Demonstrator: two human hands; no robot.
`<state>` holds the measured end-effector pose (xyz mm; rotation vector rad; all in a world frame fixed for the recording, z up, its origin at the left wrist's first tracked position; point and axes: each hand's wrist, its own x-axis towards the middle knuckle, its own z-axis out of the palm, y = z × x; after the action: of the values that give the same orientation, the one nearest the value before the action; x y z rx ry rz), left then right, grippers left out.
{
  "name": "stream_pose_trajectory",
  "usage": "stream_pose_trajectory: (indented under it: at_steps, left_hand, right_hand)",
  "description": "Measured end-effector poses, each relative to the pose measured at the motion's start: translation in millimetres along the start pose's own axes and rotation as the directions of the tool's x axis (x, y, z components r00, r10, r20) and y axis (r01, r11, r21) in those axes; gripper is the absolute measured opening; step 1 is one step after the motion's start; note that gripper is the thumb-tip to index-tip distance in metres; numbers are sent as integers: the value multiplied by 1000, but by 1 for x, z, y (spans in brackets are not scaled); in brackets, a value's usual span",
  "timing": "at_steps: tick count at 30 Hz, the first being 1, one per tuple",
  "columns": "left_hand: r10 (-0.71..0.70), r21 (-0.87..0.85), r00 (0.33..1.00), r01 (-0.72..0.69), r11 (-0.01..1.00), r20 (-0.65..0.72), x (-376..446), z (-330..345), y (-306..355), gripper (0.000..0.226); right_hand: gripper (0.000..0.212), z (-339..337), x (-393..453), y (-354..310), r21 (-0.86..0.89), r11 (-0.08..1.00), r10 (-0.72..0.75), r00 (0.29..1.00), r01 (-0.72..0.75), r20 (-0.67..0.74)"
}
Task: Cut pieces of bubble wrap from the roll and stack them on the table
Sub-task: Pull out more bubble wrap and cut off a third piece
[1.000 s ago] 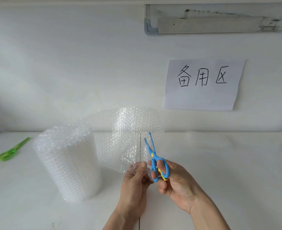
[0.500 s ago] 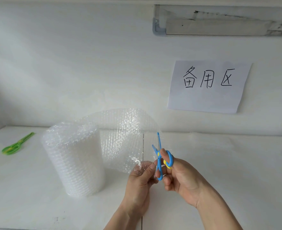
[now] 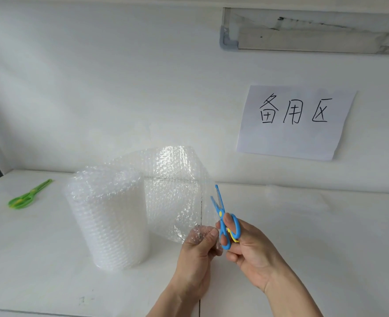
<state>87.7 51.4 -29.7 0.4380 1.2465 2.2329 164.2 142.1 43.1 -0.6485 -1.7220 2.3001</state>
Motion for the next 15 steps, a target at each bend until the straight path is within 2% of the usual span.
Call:
stream_pose_trajectory:
  at_steps: [7,10,15]
  left_hand:
    - [-13,15,999,13,1000,30,-1,-2,-3,29]
    - [-17,-34,1000,16,999,-21,0,-4,-2,37]
    - [-19,-21,1000,19,1000,8,-1,-1,3,32]
  right_hand:
    - [58,2,-2,-1,13,1000,23,999,-22,-41]
    - [56,-3,-8,-10,-45,996,78,997,-78,-7]
    - [59,-6,-13,-10,-86,992,98,994,-93,53]
